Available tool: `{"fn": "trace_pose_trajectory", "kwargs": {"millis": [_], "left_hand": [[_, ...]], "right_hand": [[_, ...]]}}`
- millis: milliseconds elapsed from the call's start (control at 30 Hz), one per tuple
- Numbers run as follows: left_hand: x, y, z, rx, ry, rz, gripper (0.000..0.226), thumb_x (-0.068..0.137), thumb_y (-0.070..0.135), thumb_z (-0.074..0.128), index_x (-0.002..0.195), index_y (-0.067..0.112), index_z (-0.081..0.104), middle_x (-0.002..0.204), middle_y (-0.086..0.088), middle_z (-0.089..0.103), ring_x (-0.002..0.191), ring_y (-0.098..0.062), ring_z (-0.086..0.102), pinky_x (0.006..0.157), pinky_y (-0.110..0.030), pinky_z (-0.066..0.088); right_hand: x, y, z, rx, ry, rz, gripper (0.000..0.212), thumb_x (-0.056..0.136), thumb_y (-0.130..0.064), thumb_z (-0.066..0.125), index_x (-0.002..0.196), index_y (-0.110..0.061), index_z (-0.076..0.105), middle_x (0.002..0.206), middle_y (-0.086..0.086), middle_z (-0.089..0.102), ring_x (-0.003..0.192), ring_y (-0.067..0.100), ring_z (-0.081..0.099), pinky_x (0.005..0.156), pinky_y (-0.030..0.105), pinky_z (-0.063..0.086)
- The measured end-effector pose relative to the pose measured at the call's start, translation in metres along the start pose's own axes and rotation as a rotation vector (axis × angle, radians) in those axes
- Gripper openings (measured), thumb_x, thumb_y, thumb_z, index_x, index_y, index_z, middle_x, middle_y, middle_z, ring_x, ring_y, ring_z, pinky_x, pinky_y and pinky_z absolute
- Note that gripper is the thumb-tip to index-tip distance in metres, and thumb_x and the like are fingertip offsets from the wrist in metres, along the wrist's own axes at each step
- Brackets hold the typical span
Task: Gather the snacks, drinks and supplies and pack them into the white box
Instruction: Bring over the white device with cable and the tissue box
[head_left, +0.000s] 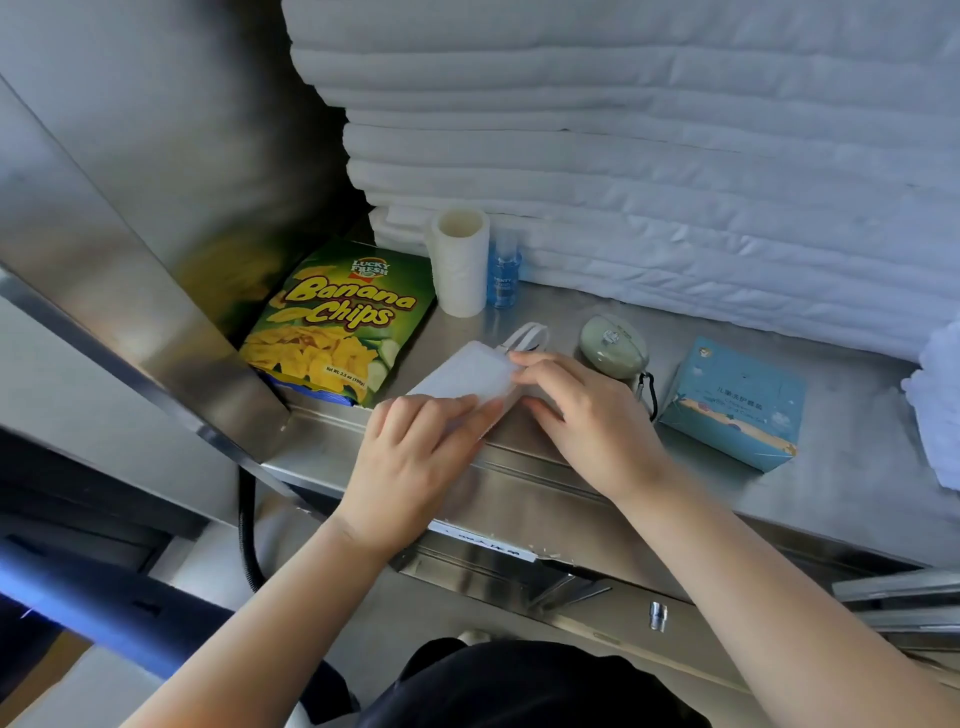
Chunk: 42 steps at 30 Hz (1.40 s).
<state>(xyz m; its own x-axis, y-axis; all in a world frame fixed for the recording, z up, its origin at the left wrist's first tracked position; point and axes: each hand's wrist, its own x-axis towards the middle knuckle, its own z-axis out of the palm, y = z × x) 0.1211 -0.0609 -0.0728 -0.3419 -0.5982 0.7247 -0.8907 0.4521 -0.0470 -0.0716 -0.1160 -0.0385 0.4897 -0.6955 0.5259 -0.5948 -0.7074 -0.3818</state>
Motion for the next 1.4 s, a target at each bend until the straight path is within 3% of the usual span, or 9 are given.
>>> {"fn": "trace_pose_trajectory", "kwargs": {"millis": [133,267,400,500,633,833,1167,1267,1400], "left_hand": [[0.002,0.011,-0.002,0.100,-0.069,-0.035,0.030,0.093,0.024,0.055,0.122,0.019,0.063,0.111,0.003,0.056,0.091,-0.021,0.046,0.078,-0.032,0.038],[0.007,0.012,-0.010,0.022,-0.168,-0.066,0.038,0.091,0.031,0.054,0.123,0.014,0.061,0.111,-0.002,0.065,0.096,-0.021,0.048,0.084,-0.032,0.038],[0.017,-0.004,-0.019,-0.097,-0.380,0.034,0.054,0.091,0.044,0.047,0.134,0.010,0.050,0.137,-0.007,0.051,0.127,-0.025,0.044,0.107,-0.038,0.035],[0.026,-0.008,-0.019,-0.034,-0.529,0.028,0.062,0.091,0.050,0.037,0.138,0.011,0.044,0.145,-0.007,0.041,0.135,-0.024,0.035,0.110,-0.042,0.031],[0.028,0.006,-0.019,0.030,-0.520,-0.082,0.059,0.090,0.044,0.036,0.133,0.006,0.050,0.137,-0.013,0.049,0.127,-0.028,0.046,0.104,-0.044,0.037],[0.022,0.011,-0.021,0.085,-0.480,-0.213,0.057,0.091,0.041,0.036,0.129,0.003,0.054,0.134,-0.015,0.052,0.125,-0.029,0.049,0.103,-0.045,0.037],[0.006,0.001,-0.023,0.015,-0.371,-0.184,0.051,0.092,0.037,0.042,0.130,0.006,0.054,0.136,-0.011,0.051,0.127,-0.027,0.047,0.104,-0.045,0.038],[0.005,-0.007,-0.023,-0.037,-0.333,-0.134,0.046,0.090,0.031,0.045,0.128,0.008,0.057,0.134,-0.009,0.053,0.125,-0.027,0.048,0.102,-0.044,0.042],[0.016,-0.014,-0.021,-0.129,-0.387,-0.042,0.044,0.090,0.029,0.046,0.128,0.009,0.057,0.134,-0.006,0.053,0.126,-0.026,0.048,0.099,-0.044,0.045]], "right_hand": [[0.005,0.003,0.004,0.045,-0.074,0.024,0.021,0.077,0.004,0.070,0.096,-0.003,0.068,0.114,0.006,0.067,0.096,0.022,0.068,0.073,0.035,0.055],[0.007,0.001,0.004,0.043,-0.080,0.045,0.019,0.080,0.001,0.070,0.098,-0.005,0.069,0.114,0.004,0.068,0.097,0.019,0.068,0.077,0.033,0.053],[0.006,0.008,-0.010,-0.099,-0.018,0.051,0.021,0.082,-0.010,0.071,0.103,-0.011,0.070,0.118,0.003,0.065,0.103,0.021,0.064,0.089,0.028,0.047],[0.008,0.017,-0.020,-0.214,0.044,0.155,0.028,0.084,-0.012,0.067,0.112,-0.007,0.064,0.124,0.010,0.059,0.112,0.029,0.056,0.095,0.036,0.043],[0.008,0.023,-0.020,-0.344,-0.086,0.347,0.041,0.084,-0.012,0.065,0.121,0.002,0.055,0.132,0.021,0.051,0.120,0.038,0.048,0.097,0.043,0.042],[0.010,0.023,-0.022,-0.298,-0.124,0.383,0.033,0.084,0.002,0.057,0.116,-0.004,0.058,0.126,0.010,0.055,0.113,0.033,0.049,0.086,0.038,0.042],[0.021,0.031,-0.023,-0.213,-0.201,0.358,0.038,0.083,-0.002,0.062,0.119,-0.006,0.056,0.131,0.006,0.051,0.118,0.027,0.048,0.094,0.028,0.034],[0.021,0.032,-0.023,-0.229,-0.191,0.366,0.037,0.081,-0.002,0.065,0.115,-0.007,0.055,0.121,0.009,0.055,0.110,0.029,0.049,0.086,0.025,0.032],[0.021,0.032,-0.028,-0.266,-0.246,0.378,0.040,0.079,-0.005,0.068,0.114,-0.013,0.051,0.118,0.005,0.054,0.106,0.028,0.049,0.075,0.034,0.038]]}}
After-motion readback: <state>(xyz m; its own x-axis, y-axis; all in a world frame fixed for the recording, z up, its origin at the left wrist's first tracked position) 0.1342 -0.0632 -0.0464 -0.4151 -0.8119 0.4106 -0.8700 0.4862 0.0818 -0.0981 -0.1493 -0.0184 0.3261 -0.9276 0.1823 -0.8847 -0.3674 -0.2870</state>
